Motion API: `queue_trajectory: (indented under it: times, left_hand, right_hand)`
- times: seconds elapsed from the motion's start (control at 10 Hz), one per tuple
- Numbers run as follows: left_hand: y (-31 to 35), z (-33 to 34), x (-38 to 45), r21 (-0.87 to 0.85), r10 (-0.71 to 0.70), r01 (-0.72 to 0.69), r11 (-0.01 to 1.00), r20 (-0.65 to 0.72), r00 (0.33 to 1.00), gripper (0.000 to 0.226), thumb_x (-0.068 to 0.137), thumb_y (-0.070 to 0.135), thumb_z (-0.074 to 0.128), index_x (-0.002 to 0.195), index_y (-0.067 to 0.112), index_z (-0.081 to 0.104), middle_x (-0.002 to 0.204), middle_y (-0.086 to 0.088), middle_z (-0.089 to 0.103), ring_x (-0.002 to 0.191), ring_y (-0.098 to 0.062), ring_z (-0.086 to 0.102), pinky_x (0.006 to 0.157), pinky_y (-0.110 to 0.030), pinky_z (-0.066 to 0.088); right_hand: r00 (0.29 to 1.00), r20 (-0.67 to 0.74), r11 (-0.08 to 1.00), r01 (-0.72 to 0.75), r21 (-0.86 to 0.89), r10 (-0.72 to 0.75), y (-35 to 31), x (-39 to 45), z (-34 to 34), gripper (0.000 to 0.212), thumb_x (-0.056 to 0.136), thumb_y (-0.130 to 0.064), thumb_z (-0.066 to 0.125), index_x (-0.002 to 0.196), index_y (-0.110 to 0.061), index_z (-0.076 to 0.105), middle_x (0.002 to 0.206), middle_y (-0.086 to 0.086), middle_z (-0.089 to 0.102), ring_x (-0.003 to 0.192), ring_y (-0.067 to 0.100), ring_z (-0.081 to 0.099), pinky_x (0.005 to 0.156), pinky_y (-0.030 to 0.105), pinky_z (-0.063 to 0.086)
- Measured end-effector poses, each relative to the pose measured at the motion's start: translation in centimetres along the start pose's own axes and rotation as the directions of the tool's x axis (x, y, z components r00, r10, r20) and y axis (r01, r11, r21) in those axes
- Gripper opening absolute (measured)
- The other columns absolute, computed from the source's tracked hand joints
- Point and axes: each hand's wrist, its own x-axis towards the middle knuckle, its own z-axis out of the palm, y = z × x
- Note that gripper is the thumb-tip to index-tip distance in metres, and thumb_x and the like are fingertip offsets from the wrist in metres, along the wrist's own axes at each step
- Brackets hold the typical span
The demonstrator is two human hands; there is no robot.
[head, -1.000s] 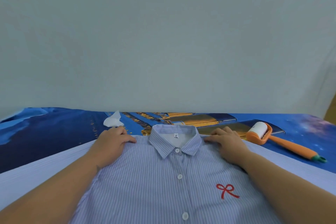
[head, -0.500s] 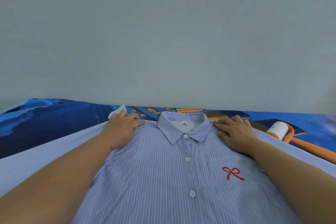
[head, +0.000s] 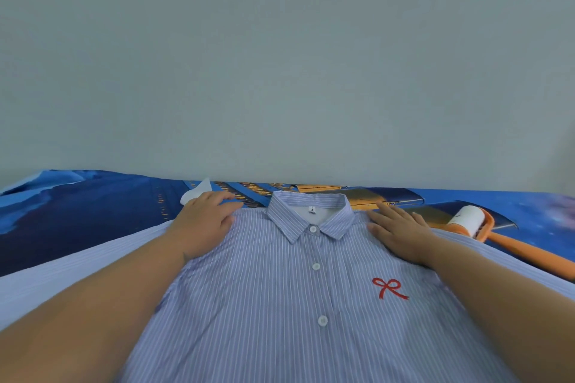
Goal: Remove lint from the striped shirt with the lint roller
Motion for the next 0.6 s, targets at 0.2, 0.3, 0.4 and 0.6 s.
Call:
queue_trajectory:
  times: [0.2, 0.3, 0.4, 0.6]
  left_hand:
    - [2.5, -1.8, -4.2, -0.202, -0.021, 0.029, 0.979, 0.04, 0.999, 0.038, 0.099, 0.033, 0.041, 0.135, 0.023, 0.052, 0.145, 0.004, 0.044, 0.134, -0.013, 0.034, 0.109, -0.026, 0.024]
    - [4.5, -2.6, -7.6, -0.282, 0.004, 0.007, 0.959, 0.039, 0.999, 0.034, 0.099, 0.031, 0.043, 0.129, 0.022, 0.057, 0.138, 0.005, 0.051, 0.129, -0.012, 0.041, 0.103, -0.021, 0.026]
    - [6.8, -3.4, -10.9, -0.264, 0.08, -0.058, 0.963, 0.071, 0.994, 0.034, 0.098, 0.034, 0.044, 0.127, 0.024, 0.057, 0.135, 0.006, 0.053, 0.126, -0.013, 0.044, 0.105, -0.026, 0.029]
    - [10.6, -5.5, -15.9, -0.352, 0.108, -0.061, 0.934, 0.117, 0.987, 0.037, 0.096, 0.042, 0.045, 0.126, 0.023, 0.058, 0.133, 0.003, 0.052, 0.123, -0.015, 0.045, 0.106, -0.03, 0.032]
  right_hand:
    - [0.997, 0.071, 0.999, -0.031, 0.016, 0.03, -1.4, -5.2, -1.6, 0.06, 0.099, -0.054, 0.019, 0.152, -0.026, 0.015, 0.162, -0.001, 0.009, 0.148, 0.019, 0.004, 0.117, 0.048, 0.007]
    - [0.998, 0.038, 0.998, 0.039, 0.056, -0.041, -2.9, -9.6, -1.6, 0.062, 0.098, -0.055, 0.025, 0.149, -0.019, 0.027, 0.158, 0.001, 0.023, 0.145, 0.018, 0.016, 0.115, 0.043, 0.016]
    - [0.99, 0.002, 0.988, 0.14, 0.068, -0.14, -4.7, -14.1, -1.6, 0.06, 0.097, -0.056, 0.031, 0.142, -0.016, 0.035, 0.151, 0.001, 0.033, 0.142, 0.022, 0.025, 0.111, 0.04, 0.022]
    - [0.989, -0.004, 0.955, 0.145, 0.259, -0.149, -7.9, -20.2, -2.6, 0.065, 0.097, -0.056, 0.033, 0.151, -0.021, 0.023, 0.16, 0.003, 0.019, 0.146, 0.02, 0.016, 0.118, 0.041, 0.013]
